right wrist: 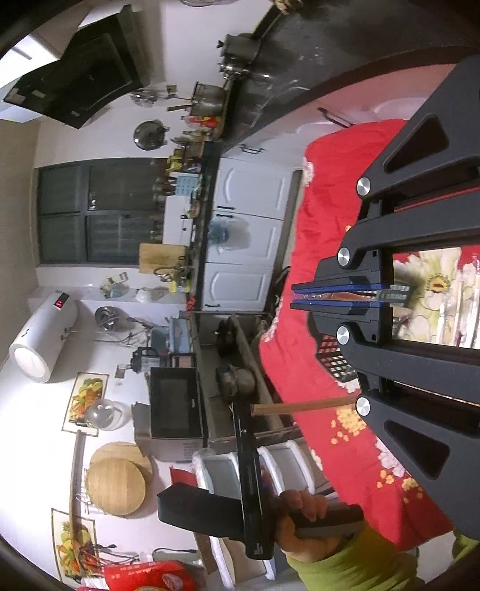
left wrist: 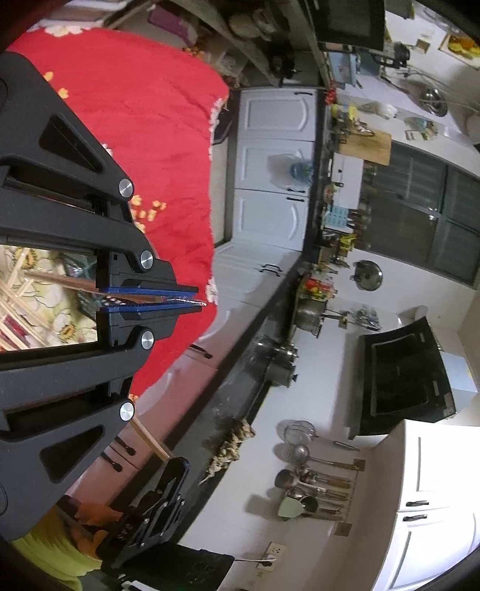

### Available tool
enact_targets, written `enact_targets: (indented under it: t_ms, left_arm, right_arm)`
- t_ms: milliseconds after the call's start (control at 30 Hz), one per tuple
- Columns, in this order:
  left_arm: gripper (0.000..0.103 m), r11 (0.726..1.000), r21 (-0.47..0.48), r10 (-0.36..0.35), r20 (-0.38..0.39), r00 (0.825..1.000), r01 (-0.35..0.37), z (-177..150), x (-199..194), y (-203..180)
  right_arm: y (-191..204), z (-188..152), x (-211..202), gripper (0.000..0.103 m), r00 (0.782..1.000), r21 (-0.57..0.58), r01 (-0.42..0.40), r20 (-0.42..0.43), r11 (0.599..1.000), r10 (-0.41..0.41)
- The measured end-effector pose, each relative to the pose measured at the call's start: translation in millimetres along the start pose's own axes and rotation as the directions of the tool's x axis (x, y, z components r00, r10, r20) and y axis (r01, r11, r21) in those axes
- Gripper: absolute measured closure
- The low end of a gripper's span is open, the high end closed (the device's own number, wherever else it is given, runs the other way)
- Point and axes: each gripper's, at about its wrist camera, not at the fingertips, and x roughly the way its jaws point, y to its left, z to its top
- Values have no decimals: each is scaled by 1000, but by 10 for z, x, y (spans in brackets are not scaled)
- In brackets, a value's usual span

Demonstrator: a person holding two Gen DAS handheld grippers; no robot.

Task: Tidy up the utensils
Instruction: 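Lift the chopstick with the left tool toward the green caddy while the right tool carries its own, then lower the chopstick into the caddy and open the left tool while the right tool releases its own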

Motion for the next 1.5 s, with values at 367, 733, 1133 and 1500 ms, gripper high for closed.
enact_targets:
  t_ms: [367, 733, 1133, 1500]
  left_arm:
    - [102, 1000, -11, 23, 94, 995, -22, 394, 74, -20]
    - [102, 997, -4, 79, 161, 984, -80, 467, 317, 42]
    - [102, 996, -4, 93, 122, 988, -93, 130, 667, 186]
    - [101, 995, 4, 104, 72, 992, -104, -122, 791, 250]
  right_arm:
    - [-65, 330, 100, 99, 997, 16, 16, 70, 1000, -18]
    - [-148, 278, 444, 99, 996, 34, 79, 47, 996, -80]
    - [-189, 18, 737, 99, 993, 53, 113, 10, 992, -114]
    - [-187, -232, 925, 83, 992, 94, 121, -56, 988, -116]
